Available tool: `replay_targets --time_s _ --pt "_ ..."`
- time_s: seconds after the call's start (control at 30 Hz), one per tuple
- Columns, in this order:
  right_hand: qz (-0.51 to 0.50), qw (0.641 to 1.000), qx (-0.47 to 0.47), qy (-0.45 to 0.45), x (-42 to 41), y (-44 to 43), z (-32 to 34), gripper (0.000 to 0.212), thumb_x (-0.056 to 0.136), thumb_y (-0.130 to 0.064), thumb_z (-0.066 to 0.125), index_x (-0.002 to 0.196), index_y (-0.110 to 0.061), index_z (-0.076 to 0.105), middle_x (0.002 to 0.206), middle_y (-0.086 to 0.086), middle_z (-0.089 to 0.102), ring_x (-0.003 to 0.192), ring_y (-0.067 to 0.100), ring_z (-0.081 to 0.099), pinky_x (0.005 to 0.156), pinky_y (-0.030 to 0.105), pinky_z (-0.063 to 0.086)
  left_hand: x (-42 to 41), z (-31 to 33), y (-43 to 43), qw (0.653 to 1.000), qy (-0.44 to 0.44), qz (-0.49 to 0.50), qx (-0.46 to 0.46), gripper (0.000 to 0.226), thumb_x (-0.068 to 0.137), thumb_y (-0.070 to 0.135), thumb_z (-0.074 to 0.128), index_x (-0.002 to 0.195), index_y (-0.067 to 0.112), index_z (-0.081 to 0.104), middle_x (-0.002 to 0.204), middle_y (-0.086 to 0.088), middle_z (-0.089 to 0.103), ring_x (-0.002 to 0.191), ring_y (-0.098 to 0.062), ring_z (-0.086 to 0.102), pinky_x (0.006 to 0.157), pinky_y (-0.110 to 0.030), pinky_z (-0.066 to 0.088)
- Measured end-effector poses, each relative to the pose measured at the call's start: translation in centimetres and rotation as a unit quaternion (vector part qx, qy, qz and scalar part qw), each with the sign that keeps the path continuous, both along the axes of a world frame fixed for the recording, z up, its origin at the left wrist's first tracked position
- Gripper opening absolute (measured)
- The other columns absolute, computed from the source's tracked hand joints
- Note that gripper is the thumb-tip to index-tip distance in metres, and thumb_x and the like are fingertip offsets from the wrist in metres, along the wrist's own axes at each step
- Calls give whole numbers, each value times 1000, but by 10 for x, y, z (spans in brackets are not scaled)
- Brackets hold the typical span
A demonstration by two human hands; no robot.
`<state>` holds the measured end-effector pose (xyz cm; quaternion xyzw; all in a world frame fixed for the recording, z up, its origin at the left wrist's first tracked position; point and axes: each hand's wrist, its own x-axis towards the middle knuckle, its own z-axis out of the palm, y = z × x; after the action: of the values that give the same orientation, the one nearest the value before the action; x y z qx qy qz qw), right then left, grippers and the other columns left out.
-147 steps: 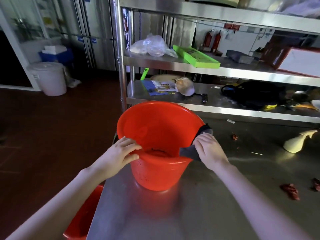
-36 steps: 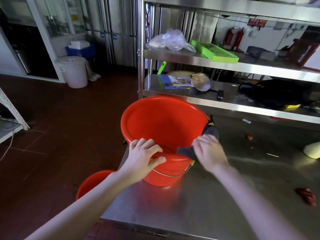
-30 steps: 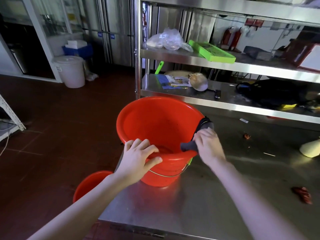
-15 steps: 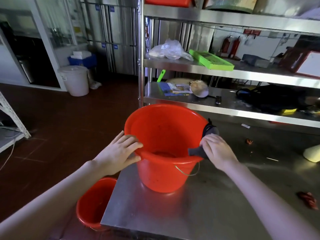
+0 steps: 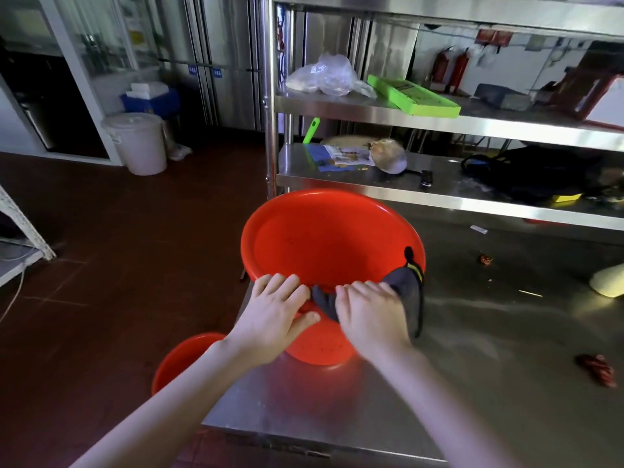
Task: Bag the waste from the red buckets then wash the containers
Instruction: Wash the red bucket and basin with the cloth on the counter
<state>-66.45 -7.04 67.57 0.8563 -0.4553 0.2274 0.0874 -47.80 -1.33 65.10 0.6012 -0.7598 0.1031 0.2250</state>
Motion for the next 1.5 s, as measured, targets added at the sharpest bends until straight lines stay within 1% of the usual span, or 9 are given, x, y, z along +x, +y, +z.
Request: replay_targets --time_s 0.23,0.4,0.6,0.73,0.9,1.0,1.13,1.37,1.5 --pt "24 994 97 48 -89 -93 20 36 99 -11 36 89 -3 70 105 8 69 120 24 53 107 29 30 -11 -2 -2 1000 12 5 -19 40 94 49 43 100 17 66 90 3 54 84 -22 52 93 -40 38" --pt "-11 1000 9 4 -30 -20 -1 35 93 -19 39 67 -16 61 64 1 60 68 29 58 73 40 46 -13 -4 -3 999 -11 28 -26 40 93 50 43 98 18 66 90 2 54 82 -24 54 90 -41 39" --pt "49 998 -8 -46 -20 6 -6 40 100 -27 33 78 -19 66 77 -5 65 76 23 59 76 39 47 24 15 2 999 -29 7 15 53 92 66 37 103 22 66 102 5 58 102 -22 56 96 -41 38" --pt "94 995 37 -22 -67 -44 3 38 98 -23 37 85 -12 72 92 1 71 95 25 64 86 36 47 74 29 -9 991 -87 -1 105 58 94 65 23 127 30 55 130 9 53 144 -16 28 120 -48 0" --pt "44 994 91 43 -89 -102 13 32 99 -9 40 88 -7 71 106 2 69 124 18 48 105 25 28 38 10 -12 997 -9 -13 81 46 99 45 31 121 17 61 112 -2 56 125 -30 47 117 -54 22" --pt "-3 997 30 68 -71 -75 10 25 87 -5 47 71 -7 66 77 10 67 87 33 62 83 41 48 30 1 -12 999 -2 10 48 45 99 44 30 116 18 63 108 -1 56 120 -29 49 116 -52 25" --pt "-47 998 11 42 3 1 0 30 87 -23 44 61 -20 58 58 2 59 60 28 58 60 38 44 22 0 -9 999 -6 17 40 43 98 48 32 108 19 63 105 -2 56 114 -30 52 111 -54 30" --pt "78 996 -28 18 -34 -16 -1 37 97 -27 39 68 -17 61 65 0 58 68 27 58 68 40 45 25 -8 1 999 32 -7 21 51 98 53 31 112 18 65 103 -5 55 107 -28 50 110 -56 29" --pt "53 995 80 29 -87 -73 13 37 101 -18 38 81 -8 68 83 2 65 87 25 58 91 39 44 9 -5 -7 999 49 -4 17 43 96 46 39 113 17 66 105 -5 55 114 -29 50 116 -54 21"
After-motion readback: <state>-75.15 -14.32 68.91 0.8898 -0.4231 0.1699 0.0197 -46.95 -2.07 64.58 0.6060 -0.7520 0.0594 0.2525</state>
